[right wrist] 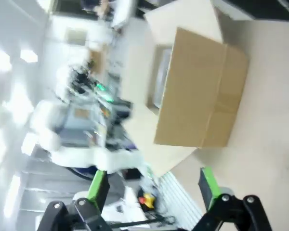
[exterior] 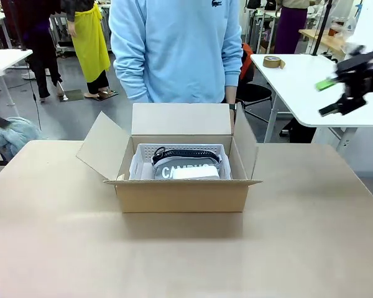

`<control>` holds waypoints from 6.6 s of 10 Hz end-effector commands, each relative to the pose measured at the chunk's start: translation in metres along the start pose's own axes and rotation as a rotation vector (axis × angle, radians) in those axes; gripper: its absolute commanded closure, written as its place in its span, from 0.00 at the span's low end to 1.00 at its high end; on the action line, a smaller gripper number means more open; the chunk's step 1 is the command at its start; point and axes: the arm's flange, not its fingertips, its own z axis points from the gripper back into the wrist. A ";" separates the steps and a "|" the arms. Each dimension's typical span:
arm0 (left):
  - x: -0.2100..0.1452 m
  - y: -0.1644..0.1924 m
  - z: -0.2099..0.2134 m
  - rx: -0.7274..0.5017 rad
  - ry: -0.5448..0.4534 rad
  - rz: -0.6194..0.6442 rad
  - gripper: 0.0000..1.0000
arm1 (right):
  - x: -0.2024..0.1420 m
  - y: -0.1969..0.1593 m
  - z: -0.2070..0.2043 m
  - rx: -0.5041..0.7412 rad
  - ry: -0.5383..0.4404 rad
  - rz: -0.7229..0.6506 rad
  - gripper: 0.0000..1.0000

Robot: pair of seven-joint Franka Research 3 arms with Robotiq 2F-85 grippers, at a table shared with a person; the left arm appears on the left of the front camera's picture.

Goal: Pack the gift set into the box.
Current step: Lift both hands away from the flaps of the Package Box, then press and hold the closed box until the human finishes sealing it.

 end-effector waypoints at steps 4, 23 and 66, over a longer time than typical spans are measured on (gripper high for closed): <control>-0.027 0.049 0.004 -0.115 -0.139 -0.058 0.00 | -0.025 -0.025 0.025 0.102 -0.114 -0.058 0.00; -0.027 0.049 0.004 -0.115 -0.139 -0.058 0.00 | -0.025 -0.025 0.025 0.102 -0.114 -0.058 0.00; 0.099 0.154 -0.310 0.210 0.036 -1.331 0.00 | 0.009 -0.043 -0.365 0.010 0.155 1.380 0.00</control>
